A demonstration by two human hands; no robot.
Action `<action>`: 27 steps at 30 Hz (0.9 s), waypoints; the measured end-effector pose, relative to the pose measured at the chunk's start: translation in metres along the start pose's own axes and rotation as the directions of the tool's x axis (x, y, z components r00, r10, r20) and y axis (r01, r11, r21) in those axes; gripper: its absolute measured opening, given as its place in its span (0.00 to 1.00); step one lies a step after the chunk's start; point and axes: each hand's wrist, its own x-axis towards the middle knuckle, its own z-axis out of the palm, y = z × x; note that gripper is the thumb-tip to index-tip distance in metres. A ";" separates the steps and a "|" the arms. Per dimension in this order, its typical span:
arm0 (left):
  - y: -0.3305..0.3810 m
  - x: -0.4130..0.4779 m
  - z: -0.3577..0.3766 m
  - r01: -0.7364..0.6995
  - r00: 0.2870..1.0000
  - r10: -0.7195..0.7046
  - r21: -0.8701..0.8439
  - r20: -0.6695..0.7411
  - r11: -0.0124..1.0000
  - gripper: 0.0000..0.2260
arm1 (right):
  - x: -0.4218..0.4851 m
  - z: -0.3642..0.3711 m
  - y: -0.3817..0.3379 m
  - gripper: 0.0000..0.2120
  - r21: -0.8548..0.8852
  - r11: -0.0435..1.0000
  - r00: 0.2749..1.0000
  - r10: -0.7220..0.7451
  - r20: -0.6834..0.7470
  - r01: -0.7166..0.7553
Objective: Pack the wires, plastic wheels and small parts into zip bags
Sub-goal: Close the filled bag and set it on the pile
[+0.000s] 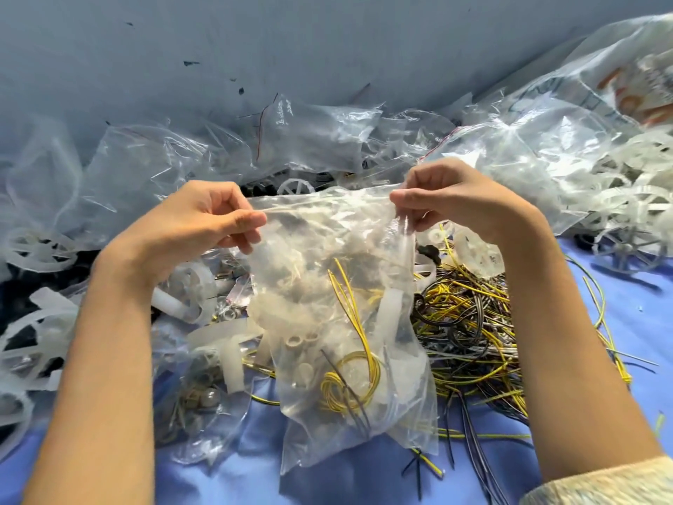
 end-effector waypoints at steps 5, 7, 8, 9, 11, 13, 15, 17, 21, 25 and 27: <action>0.006 -0.001 0.002 -0.045 0.999 0.045 0.060 0.014 0.997 0.09 | -0.005 -0.007 0.004 0.11 0.008 1.000 1.000 0.022 0.018 -0.023; 0.006 -0.001 0.002 -0.031 0.999 0.030 0.077 0.016 0.997 0.09 | -0.008 -0.009 0.005 0.12 0.022 1.000 0.999 0.010 0.042 -0.011; 0.005 0.000 0.003 -0.023 1.000 0.022 0.086 0.009 0.996 0.08 | -0.009 -0.010 0.005 0.13 0.025 1.000 0.999 0.005 0.044 -0.006; 0.004 0.001 0.004 -0.019 1.000 0.019 0.099 -0.001 0.995 0.07 | -0.009 -0.010 0.006 0.13 0.024 1.000 0.999 0.003 0.042 -0.004; 0.003 0.002 0.007 -0.021 0.999 0.026 0.133 -0.031 0.991 0.06 | -0.008 -0.010 0.006 0.13 0.023 1.000 0.999 -0.003 0.041 0.002; 0.003 0.003 0.009 -0.029 0.998 0.038 0.150 -0.055 0.988 0.06 | -0.008 -0.011 0.006 0.12 0.042 0.999 0.998 -0.016 0.054 0.013; 0.004 0.002 0.008 -0.041 0.996 0.053 0.174 -0.065 0.984 0.07 | -0.009 -0.012 0.006 0.10 0.071 0.997 0.998 -0.025 0.063 0.021; 0.004 0.001 0.007 -0.057 0.995 0.072 0.207 -0.066 0.977 0.07 | -0.009 -0.012 0.007 0.11 0.063 0.997 0.998 -0.037 0.059 0.034; 0.005 0.000 0.007 -0.068 0.994 0.084 0.210 -0.068 0.975 0.07 | -0.005 -0.007 0.006 0.05 0.008 0.997 0.997 -0.078 0.021 0.078; 0.007 -0.001 0.006 -0.005 1.000 0.004 0.189 0.005 0.982 0.08 | -0.002 -0.004 0.002 0.06 -0.045 0.992 0.993 -0.113 0.032 0.114; 0.008 -0.002 0.003 0.007 0.999 -0.013 0.176 0.036 0.984 0.11 | -0.001 -0.001 0.001 0.05 -0.042 0.993 0.993 -0.107 0.042 0.109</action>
